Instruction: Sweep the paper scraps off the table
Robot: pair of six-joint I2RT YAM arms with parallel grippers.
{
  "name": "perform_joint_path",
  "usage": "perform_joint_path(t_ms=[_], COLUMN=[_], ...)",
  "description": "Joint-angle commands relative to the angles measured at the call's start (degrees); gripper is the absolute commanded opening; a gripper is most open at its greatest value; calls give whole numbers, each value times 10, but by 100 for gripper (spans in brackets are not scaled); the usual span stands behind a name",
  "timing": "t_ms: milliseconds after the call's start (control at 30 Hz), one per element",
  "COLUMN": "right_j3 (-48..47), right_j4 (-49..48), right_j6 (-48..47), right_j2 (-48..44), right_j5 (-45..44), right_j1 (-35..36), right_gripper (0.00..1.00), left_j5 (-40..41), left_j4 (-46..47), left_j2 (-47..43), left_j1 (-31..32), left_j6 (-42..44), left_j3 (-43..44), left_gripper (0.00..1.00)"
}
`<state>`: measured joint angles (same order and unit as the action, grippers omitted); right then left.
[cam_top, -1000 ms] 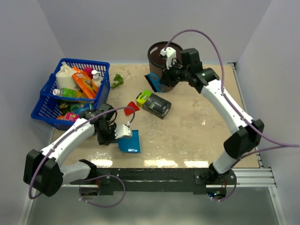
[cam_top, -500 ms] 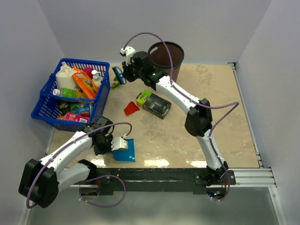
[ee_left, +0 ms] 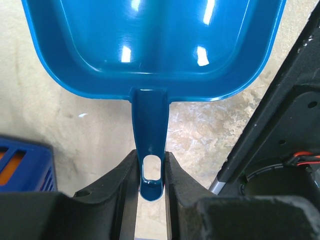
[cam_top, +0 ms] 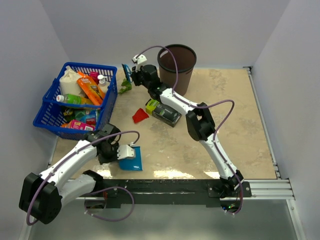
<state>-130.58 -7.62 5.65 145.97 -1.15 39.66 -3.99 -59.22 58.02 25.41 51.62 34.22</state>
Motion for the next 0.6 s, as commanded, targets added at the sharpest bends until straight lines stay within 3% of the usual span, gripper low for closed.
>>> perform_joint_path(t_ms=[0,567], right_j3=[-33,23], right_j4=[-70,73], right_j6=[13,2], right_j2=[9,-31], right_j5=[-9,64], right_j1=[-3,2], right_gripper=[0,0], left_j5=[21,38], left_j4=[-26,-20], left_j2=[-4,-31], left_j1=[0,-1], left_j6=[-13,14], left_j3=[30,23], left_gripper=[3,3])
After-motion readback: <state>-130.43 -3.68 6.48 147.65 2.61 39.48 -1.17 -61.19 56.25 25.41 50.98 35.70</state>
